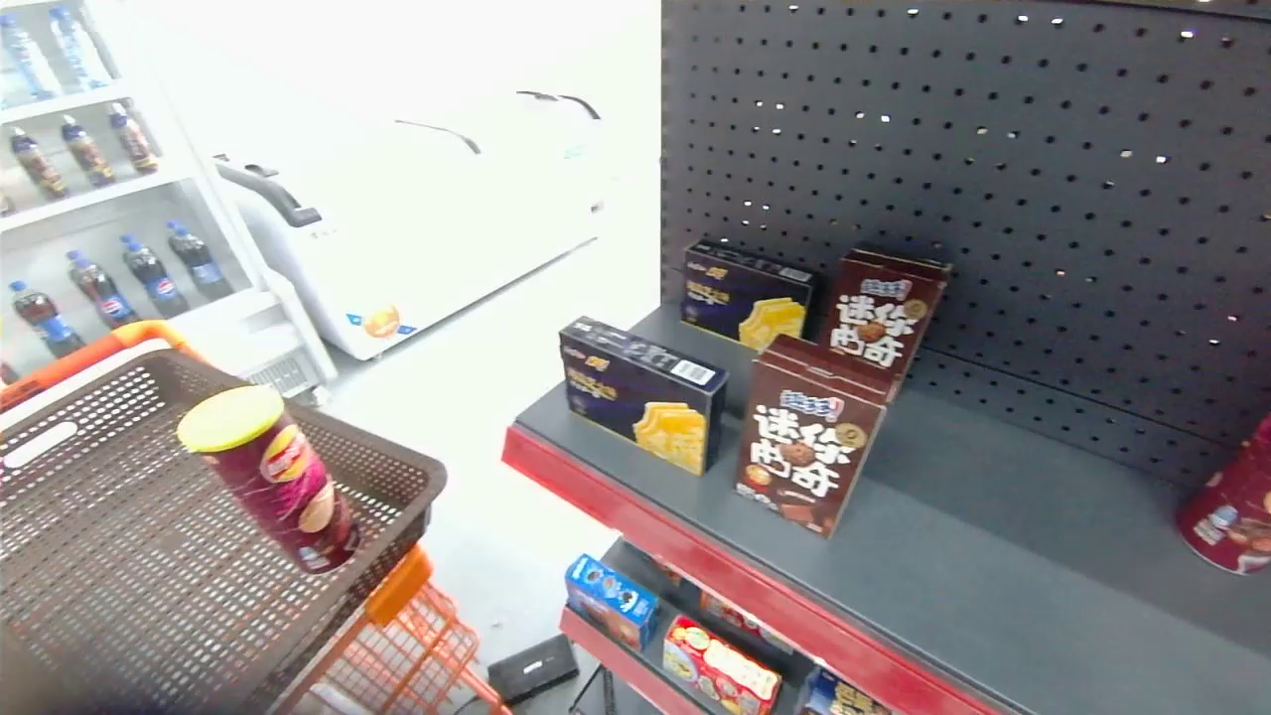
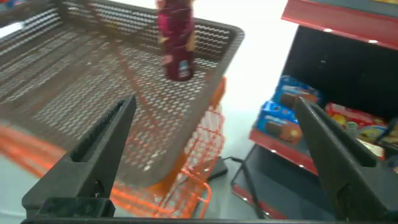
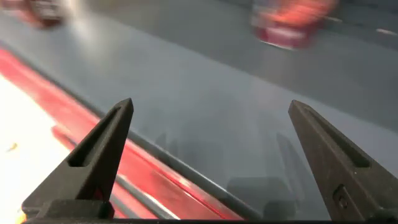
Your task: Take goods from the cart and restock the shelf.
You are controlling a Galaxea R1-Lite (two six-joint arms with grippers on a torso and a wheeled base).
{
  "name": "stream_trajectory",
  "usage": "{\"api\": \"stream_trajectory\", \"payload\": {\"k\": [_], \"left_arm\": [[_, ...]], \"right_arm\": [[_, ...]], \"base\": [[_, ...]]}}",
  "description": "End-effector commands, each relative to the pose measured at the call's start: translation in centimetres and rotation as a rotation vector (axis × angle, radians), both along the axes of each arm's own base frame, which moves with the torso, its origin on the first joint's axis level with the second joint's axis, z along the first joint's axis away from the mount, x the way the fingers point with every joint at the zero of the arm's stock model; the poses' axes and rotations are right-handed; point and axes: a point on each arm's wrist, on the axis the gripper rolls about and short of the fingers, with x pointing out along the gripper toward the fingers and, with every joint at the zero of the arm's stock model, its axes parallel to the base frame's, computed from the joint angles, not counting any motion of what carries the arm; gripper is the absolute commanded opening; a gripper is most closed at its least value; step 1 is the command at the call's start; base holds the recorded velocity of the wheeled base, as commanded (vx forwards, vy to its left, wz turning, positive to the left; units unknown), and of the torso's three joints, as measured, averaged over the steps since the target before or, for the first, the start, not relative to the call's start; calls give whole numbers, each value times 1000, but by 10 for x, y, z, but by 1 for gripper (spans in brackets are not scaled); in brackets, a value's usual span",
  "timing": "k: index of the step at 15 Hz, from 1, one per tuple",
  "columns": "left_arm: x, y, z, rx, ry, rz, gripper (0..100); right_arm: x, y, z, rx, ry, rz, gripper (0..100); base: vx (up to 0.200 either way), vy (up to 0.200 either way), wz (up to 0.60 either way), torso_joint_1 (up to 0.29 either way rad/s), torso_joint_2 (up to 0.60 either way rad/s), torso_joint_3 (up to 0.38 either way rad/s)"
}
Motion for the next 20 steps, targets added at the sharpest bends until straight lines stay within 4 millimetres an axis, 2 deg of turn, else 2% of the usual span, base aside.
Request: {"api": "stream_trajectory", "payload": {"k": [1,3,10,12,13,14,16,20], "left_arm": [[0,0,0,1,-1,-3,100],[0,0,0,1,1,-5,100],[0,0,1,5,-4,0,100],[-7,-1,26,72,-90,-26,100],[-10,-1,53,120,-57,-77,100],[-11,-1,65,121,-27,-79,100],[-4,-1,74,123,59,-86,100],[30,-2,86,169,245,-93,100]], "right_arm": [[0,0,0,-1,1,-1,100],[0,0,0,-1,1,-1,100],[0,0,0,-1,1,-1,100],[0,0,0,-1,1,-1,100],[0,0,0,-1,1,-1,100],[0,0,0,-1,1,-1,100],[0,0,0,-1,1,-1,100],[0,0,0,-1,1,-1,100]], "base": [[0,0,600,-2,2,2],[0,0,600,2,2,0],[0,0,0,0,0,0],[0,0,0,0,0,0],[0,0,0,0,0,0],[0,0,0,0,0,0],[0,0,0,0,0,0],[0,0,0,0,0,0]]}}
